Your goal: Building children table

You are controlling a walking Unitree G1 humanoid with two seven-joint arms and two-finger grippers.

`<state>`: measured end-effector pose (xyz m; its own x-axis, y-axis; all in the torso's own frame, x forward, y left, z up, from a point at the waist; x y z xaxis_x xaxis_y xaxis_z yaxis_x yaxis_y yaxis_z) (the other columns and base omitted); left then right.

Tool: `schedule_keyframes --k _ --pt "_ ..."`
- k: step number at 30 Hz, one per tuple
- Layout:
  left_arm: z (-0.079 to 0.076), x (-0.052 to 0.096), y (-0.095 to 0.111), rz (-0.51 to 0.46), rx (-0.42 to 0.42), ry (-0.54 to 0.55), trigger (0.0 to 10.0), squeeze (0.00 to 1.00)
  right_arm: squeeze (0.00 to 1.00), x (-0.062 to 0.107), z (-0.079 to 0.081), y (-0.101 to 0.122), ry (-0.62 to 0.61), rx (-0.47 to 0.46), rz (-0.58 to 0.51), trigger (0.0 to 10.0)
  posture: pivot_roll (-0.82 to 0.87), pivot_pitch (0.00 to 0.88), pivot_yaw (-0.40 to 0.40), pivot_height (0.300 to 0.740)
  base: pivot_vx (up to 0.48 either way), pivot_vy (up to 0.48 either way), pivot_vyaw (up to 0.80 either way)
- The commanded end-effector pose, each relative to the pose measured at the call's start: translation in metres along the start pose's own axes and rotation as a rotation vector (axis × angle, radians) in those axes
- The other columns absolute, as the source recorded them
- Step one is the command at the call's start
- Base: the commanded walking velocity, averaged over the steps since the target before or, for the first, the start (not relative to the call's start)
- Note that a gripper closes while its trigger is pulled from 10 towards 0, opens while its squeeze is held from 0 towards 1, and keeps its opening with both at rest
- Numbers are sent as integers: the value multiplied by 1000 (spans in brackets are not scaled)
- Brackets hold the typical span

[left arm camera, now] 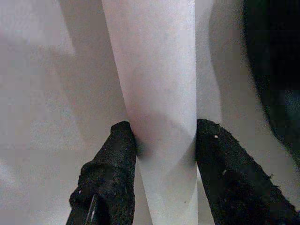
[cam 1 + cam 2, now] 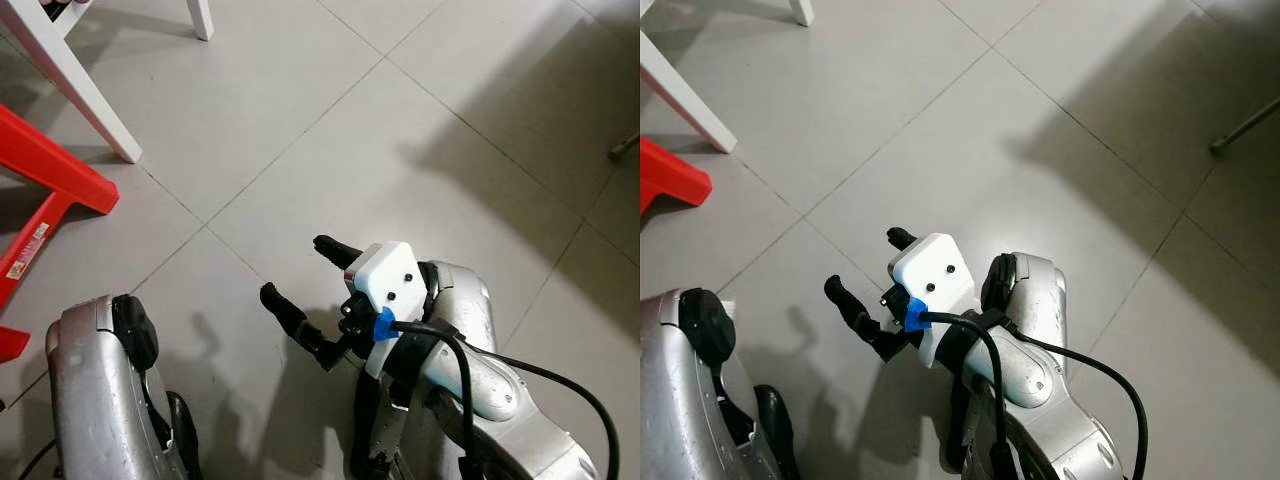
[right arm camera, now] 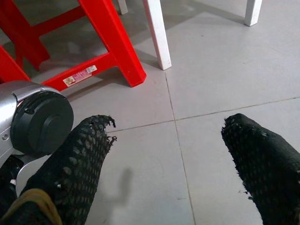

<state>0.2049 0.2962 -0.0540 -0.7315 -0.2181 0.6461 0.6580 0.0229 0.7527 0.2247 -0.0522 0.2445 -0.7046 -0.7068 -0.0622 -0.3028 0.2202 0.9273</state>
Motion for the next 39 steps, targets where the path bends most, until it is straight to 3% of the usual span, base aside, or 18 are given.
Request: schedule_keyframes --k 1,6,10,13,14,16,17,19,20,22,23,24,25,26,27,28,32,39 --pt "-16 5 -24 87 -12 -67 0 0 0 5 7 1 28 -16 -7 10000 -279 671 -168 300 0 0 0" --pt "-20 6 -24 80 -21 -103 0 0 0 5 7 0 28 -19 -8 10000 -265 664 -163 300 0 0 0" --pt "-18 17 -33 72 -55 -149 0 0 0 3 9 0 38 -23 -18 10000 -238 657 -149 300 0 0 0" --pt "14 49 -56 89 -97 -207 0 0 0 -2 14 0 60 -27 -35 10000 -202 641 -126 300 0 0 0" --pt "14 49 -56 89 -97 -207 0 0 0 -2 14 0 60 -27 -35 10000 -202 641 -126 300 0 0 0" --pt "40 69 -69 102 -112 -219 0 0 0 -3 14 0 64 -31 -40 10000 -186 635 -117 300 0 0 0" --pt "40 69 -69 102 -112 -219 0 0 0 -3 14 0 64 -31 -40 10000 -186 635 -117 300 0 0 0" --pt "76 88 -81 146 -115 -186 0 0 0 -5 14 0 67 -45 -45 10000 -149 630 -102 300 0 0 0" --pt "76 88 -81 146 -115 -186 0 0 0 -5 14 0 67 -45 -45 10000 -149 630 -102 300 0 0 0" --pt "100 101 -89 194 -113 -134 0 0 0 -8 16 -1 74 -55 -52 10000 -127 627 -92 300 0 0 0" --pt "100 101 -89 194 -113 -134 0 0 0 -8 16 -1 74 -55 -52 10000 -127 627 -92 300 0 0 0" --pt "112 109 -93 220 -113 -102 1882 0 0 -9 17 0 77 -60 -58 10000 -117 621 -84 300 0 0 0" --pt "112 109 -93 220 -113 -102 1882 0 0 -9 17 0 77 -60 -58 10000 -117 621 -84 300 0 0 0" --pt "118 116 -97 238 -120 -81 3059 0 0 -10 19 0 81 -64 -62 10000 -112 620 -80 300 0 0 0" --pt "118 116 -97 238 -120 -81 3059 0 0 -10 19 0 81 -64 -62 10000 -112 620 -80 300 0 0 0" --pt "117 121 -102 245 -127 -70 10000 0 0 -11 20 1 81 -68 -67 10000 -103 618 -72 300 0 0 0" --pt "108 122 -102 189 -138 -40 10000 0 0 -12 18 1 67 -84 -75 10000 -89 611 -65 300 0 0 0" --pt "109 119 -92 135 -126 -44 10000 0 0 -13 17 -2 62 -109 -66 10000 -70 599 -57 300 0 0 0"
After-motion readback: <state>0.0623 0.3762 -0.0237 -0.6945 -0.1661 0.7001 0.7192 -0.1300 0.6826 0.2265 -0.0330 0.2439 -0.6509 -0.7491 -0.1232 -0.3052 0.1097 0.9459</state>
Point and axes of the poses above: a point about 5 cm out from each wrist's last joint towards the gripper, its own x axis pointing back from the gripper into the wrist, its own y axis along the axis of the wrist's last joint, z = x × y, the point moved 2 cm from there along -x, pointing out of the wrist towards the gripper, and after that the axes turned 10 degrees about x, right-handed, at the moved point
